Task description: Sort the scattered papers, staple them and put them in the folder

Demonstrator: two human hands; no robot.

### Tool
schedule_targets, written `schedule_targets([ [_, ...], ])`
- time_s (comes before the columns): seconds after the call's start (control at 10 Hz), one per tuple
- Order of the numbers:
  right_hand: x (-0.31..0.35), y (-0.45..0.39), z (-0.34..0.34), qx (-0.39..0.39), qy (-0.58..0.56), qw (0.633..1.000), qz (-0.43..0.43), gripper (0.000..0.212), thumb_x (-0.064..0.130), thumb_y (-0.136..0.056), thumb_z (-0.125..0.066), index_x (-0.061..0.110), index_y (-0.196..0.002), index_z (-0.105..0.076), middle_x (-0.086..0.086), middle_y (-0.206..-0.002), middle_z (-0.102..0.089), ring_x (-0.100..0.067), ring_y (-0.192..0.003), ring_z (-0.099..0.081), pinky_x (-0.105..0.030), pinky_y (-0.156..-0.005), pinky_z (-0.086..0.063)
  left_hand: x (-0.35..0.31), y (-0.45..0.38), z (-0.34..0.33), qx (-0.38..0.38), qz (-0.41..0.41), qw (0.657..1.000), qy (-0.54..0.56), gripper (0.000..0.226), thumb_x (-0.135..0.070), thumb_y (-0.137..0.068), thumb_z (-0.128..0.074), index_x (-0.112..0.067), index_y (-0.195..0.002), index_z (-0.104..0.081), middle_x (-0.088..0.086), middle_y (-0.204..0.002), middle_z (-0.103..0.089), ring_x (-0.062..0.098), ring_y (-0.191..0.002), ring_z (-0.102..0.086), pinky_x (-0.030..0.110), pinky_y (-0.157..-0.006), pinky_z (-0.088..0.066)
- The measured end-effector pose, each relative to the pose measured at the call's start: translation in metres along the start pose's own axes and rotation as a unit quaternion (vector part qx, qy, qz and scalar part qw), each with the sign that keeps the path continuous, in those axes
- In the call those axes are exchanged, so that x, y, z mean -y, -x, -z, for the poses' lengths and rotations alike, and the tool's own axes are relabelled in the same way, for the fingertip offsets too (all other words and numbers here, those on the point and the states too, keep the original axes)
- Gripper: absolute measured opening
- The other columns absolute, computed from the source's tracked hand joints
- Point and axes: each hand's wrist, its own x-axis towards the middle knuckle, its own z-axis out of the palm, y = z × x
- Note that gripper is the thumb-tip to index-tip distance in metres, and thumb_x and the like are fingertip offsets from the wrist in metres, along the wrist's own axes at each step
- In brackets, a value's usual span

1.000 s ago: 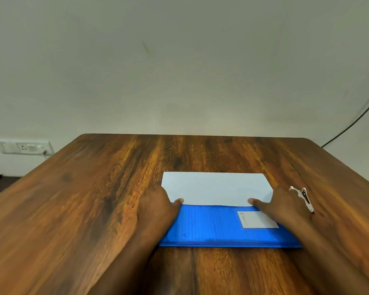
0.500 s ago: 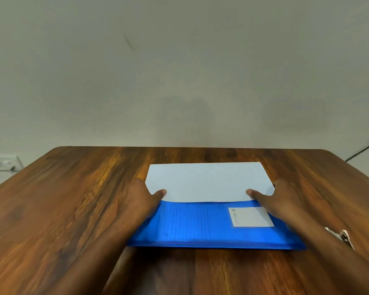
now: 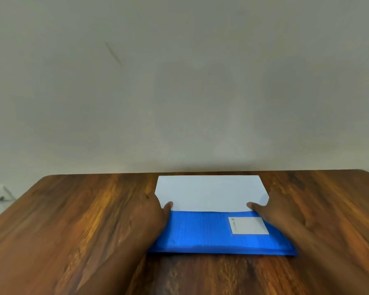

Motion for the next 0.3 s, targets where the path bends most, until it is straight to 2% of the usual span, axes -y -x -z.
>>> schedule_targets([
  [0.1, 0.0, 0.004, -0.003, -0.012, 0.034, 0.999, -0.01, 0.086, 0.065, -0.082, -0.073, 0.014, -0.144, -0.042, -0.01, -0.143, -0.058, -0.029, -0.123, -0.061, -0.039, -0.103, -0.052, 0.0, 0.007, 0.005, 0.018, 0.001, 1.0, 0.011, 0.076, -0.069, -0.1, -0.047, -0.011, -0.149, -0.043, 0.006, -0.141, -0.058, 0.02, -0.122, -0.06, 0.034, -0.104, -0.049],
  [0.2, 0.007, 0.023, 0.0, -0.067, 0.133, 0.989, 0.002, 0.083, 0.073, -0.088, -0.057, 0.014, -0.143, -0.041, -0.009, -0.145, -0.056, -0.026, -0.127, -0.059, -0.036, -0.107, -0.047, 0.001, 0.019, 0.019, 0.009, -0.033, 0.999, 0.033, 0.078, -0.068, -0.1, -0.048, -0.012, -0.154, -0.037, 0.005, -0.143, -0.054, 0.019, -0.124, -0.058, 0.033, -0.103, -0.048],
  [0.3, 0.02, 0.039, 0.008, -0.075, 0.111, 0.99, 0.049, 0.088, 0.076, -0.094, -0.039, 0.013, -0.156, -0.03, -0.011, -0.158, -0.044, -0.028, -0.14, -0.05, -0.039, -0.118, -0.038, -0.006, 0.024, 0.043, 0.009, -0.076, 0.994, 0.084, 0.079, -0.07, -0.099, -0.043, -0.014, -0.154, -0.041, 0.004, -0.143, -0.059, 0.018, -0.121, -0.061, 0.03, -0.1, -0.051],
])
